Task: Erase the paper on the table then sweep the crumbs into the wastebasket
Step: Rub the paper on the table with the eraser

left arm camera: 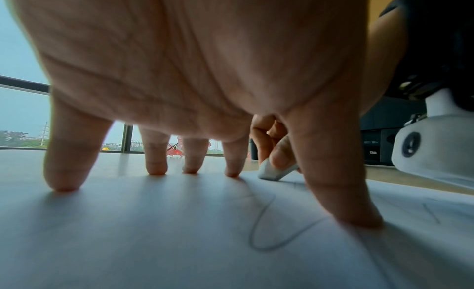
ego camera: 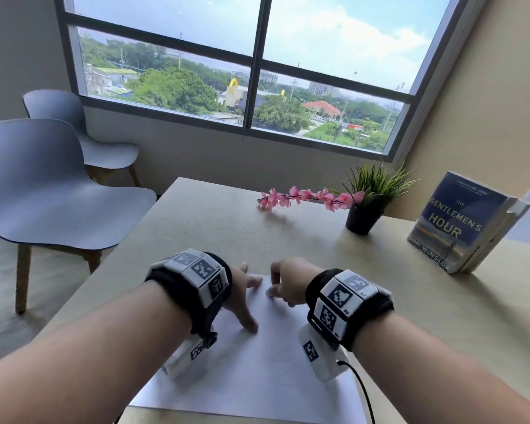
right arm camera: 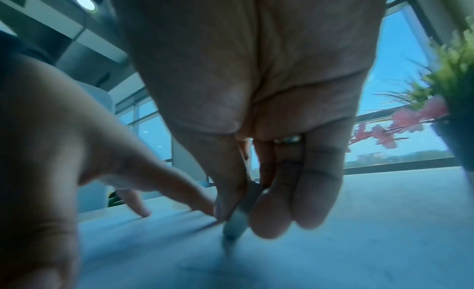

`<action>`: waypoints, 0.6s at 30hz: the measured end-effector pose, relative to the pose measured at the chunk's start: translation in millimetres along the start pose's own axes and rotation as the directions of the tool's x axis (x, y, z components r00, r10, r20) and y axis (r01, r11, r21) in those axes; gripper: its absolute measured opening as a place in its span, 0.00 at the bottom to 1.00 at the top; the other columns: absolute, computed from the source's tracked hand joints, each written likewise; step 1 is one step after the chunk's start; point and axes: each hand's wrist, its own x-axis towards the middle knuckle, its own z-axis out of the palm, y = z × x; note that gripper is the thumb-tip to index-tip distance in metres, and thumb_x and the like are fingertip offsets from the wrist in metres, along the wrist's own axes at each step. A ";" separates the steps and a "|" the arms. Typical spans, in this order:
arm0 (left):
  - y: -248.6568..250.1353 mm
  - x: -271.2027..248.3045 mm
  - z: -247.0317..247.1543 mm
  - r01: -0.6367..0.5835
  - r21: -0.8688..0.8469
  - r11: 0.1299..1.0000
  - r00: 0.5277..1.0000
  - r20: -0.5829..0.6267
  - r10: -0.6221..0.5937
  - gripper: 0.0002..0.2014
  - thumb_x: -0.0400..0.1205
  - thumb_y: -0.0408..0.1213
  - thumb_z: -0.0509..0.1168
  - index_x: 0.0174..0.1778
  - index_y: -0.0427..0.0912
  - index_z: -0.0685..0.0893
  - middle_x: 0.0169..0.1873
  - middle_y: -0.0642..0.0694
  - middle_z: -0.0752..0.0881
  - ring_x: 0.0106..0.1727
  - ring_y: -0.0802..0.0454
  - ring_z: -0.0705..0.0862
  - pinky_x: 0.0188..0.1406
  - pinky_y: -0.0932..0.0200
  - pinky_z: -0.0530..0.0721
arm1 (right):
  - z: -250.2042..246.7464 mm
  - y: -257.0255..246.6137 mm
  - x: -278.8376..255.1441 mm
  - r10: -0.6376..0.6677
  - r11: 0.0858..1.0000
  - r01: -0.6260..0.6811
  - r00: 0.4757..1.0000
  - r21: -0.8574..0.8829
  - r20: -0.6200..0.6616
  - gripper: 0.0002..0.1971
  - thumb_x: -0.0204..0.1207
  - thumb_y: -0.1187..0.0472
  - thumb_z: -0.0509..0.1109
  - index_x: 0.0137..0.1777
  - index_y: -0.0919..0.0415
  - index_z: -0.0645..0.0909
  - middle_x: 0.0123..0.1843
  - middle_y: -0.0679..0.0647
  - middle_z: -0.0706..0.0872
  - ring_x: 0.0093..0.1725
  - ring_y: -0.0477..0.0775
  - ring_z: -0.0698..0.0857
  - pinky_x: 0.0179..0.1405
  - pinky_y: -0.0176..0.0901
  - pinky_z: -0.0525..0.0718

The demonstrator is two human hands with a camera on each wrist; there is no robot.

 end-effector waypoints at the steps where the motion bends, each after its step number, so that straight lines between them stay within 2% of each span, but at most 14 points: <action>1: 0.4 -0.5 -0.1 -0.002 0.007 1.000 1.000 -0.003 0.002 0.52 0.69 0.69 0.66 0.83 0.61 0.44 0.84 0.51 0.41 0.85 0.45 0.51 0.82 0.42 0.56 | -0.5 -1.3 -2.4 -0.013 1.000 0.013 1.000 0.014 0.002 0.09 0.83 0.56 0.66 0.56 0.61 0.80 0.55 0.60 0.89 0.46 0.55 0.82 0.27 0.33 0.69; 3: 0.8 -0.4 -0.2 -0.004 0.011 1.000 1.000 -0.007 0.004 0.52 0.69 0.69 0.67 0.83 0.61 0.44 0.84 0.51 0.42 0.85 0.45 0.51 0.81 0.41 0.56 | -2.9 1.5 -3.8 0.005 0.999 -0.006 1.000 0.050 0.026 0.11 0.83 0.55 0.66 0.57 0.62 0.80 0.46 0.58 0.87 0.42 0.53 0.82 0.30 0.35 0.75; 4: 0.8 -0.2 0.0 -0.003 0.009 1.000 1.000 -0.007 0.003 0.52 0.69 0.69 0.67 0.83 0.61 0.44 0.84 0.50 0.42 0.85 0.44 0.51 0.81 0.41 0.56 | -5.3 4.4 -3.8 0.024 0.998 -0.026 0.999 0.052 0.031 0.10 0.83 0.55 0.66 0.54 0.62 0.80 0.44 0.56 0.87 0.42 0.52 0.83 0.35 0.38 0.80; 6: 0.0 0.8 -0.3 -0.001 0.006 1.000 1.000 -0.002 0.001 0.53 0.67 0.70 0.67 0.83 0.62 0.44 0.84 0.51 0.42 0.85 0.44 0.50 0.81 0.40 0.55 | -10.2 9.3 -1.5 0.064 0.997 -0.065 0.998 0.030 0.020 0.09 0.82 0.55 0.66 0.47 0.61 0.78 0.48 0.59 0.88 0.44 0.53 0.81 0.44 0.43 0.83; 8: -1.2 1.5 -0.3 -0.002 0.007 1.000 1.000 0.003 0.002 0.53 0.67 0.71 0.67 0.82 0.63 0.44 0.84 0.52 0.42 0.85 0.44 0.49 0.82 0.39 0.54 | -11.0 6.9 -1.0 0.063 0.998 -0.063 0.998 0.014 0.015 0.11 0.82 0.57 0.66 0.40 0.60 0.74 0.55 0.62 0.89 0.44 0.54 0.80 0.33 0.41 0.79; 9: -1.8 1.7 -0.3 -0.003 0.010 1.000 1.000 0.004 0.003 0.53 0.67 0.71 0.67 0.82 0.63 0.44 0.84 0.52 0.42 0.85 0.45 0.49 0.82 0.39 0.54 | -9.9 2.6 -1.8 0.047 0.999 -0.047 0.999 0.011 0.023 0.10 0.82 0.59 0.65 0.40 0.60 0.74 0.54 0.62 0.89 0.42 0.54 0.80 0.29 0.37 0.75; 10: -1.9 2.2 0.0 -0.007 0.013 1.000 1.000 0.003 0.007 0.53 0.67 0.71 0.67 0.82 0.63 0.44 0.84 0.51 0.42 0.85 0.44 0.49 0.82 0.40 0.54 | -7.2 -1.6 -3.1 0.022 0.999 -0.023 0.999 0.032 0.030 0.07 0.83 0.59 0.65 0.44 0.61 0.75 0.51 0.62 0.89 0.39 0.53 0.81 0.27 0.35 0.73; 12: -2.1 3.0 0.4 -0.011 0.021 1.000 1.000 0.000 0.011 0.53 0.67 0.71 0.66 0.82 0.64 0.44 0.84 0.51 0.42 0.85 0.44 0.49 0.81 0.39 0.55 | -3.1 -9.1 -7.0 -0.025 0.994 0.019 0.998 0.106 0.055 0.05 0.82 0.59 0.65 0.51 0.61 0.76 0.43 0.59 0.87 0.36 0.53 0.83 0.30 0.35 0.76; 14: -1.9 2.8 0.1 -0.007 0.026 1.000 1.000 0.003 0.007 0.53 0.67 0.71 0.66 0.82 0.64 0.43 0.84 0.52 0.42 0.85 0.44 0.50 0.81 0.39 0.55 | -5.4 -8.7 -7.3 -0.026 0.995 0.020 0.998 0.097 0.065 0.07 0.82 0.57 0.66 0.53 0.61 0.78 0.46 0.60 0.89 0.42 0.55 0.86 0.33 0.36 0.79; 16: -1.3 1.7 -0.7 0.002 0.027 1.000 1.000 0.008 -0.002 0.53 0.67 0.72 0.66 0.82 0.64 0.43 0.84 0.53 0.42 0.85 0.45 0.49 0.82 0.40 0.55 | -11.6 -3.4 -6.0 0.008 1.000 -0.009 0.999 0.009 0.043 0.08 0.83 0.57 0.66 0.45 0.61 0.77 0.56 0.61 0.89 0.53 0.58 0.87 0.28 0.34 0.73; 18: -1.0 0.5 -1.1 0.005 0.014 1.000 1.000 0.012 -0.006 0.53 0.67 0.71 0.67 0.82 0.64 0.43 0.84 0.53 0.41 0.85 0.45 0.49 0.82 0.40 0.54 | -14.4 -0.6 -3.7 0.030 0.998 -0.029 0.999 -0.051 0.014 0.13 0.83 0.58 0.66 0.37 0.59 0.72 0.61 0.61 0.88 0.56 0.59 0.86 0.25 0.33 0.69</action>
